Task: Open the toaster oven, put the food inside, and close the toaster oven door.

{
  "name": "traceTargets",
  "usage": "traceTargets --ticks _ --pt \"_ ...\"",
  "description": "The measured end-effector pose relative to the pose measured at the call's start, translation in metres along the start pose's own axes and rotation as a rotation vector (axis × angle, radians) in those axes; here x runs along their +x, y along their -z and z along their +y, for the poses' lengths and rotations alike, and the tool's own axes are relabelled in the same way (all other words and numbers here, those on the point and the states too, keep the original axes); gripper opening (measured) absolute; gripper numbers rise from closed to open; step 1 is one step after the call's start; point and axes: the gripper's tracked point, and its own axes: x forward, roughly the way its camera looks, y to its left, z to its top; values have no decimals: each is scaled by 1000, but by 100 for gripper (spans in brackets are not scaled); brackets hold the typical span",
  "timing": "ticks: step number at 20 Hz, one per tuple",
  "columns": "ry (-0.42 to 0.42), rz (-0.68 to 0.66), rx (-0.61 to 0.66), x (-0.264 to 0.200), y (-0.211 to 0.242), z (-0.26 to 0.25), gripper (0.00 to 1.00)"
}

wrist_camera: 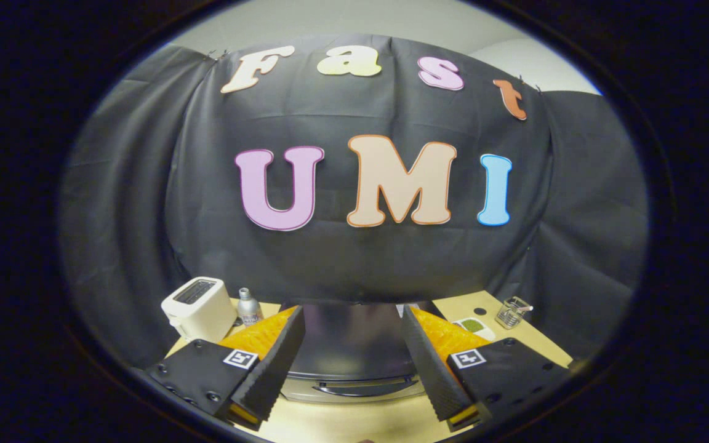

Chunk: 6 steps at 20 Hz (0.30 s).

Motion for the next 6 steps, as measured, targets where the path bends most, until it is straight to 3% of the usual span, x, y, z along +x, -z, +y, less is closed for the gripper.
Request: traceTargets --ticks 6 --pt "12 5 38 -15 -5 -7 98"
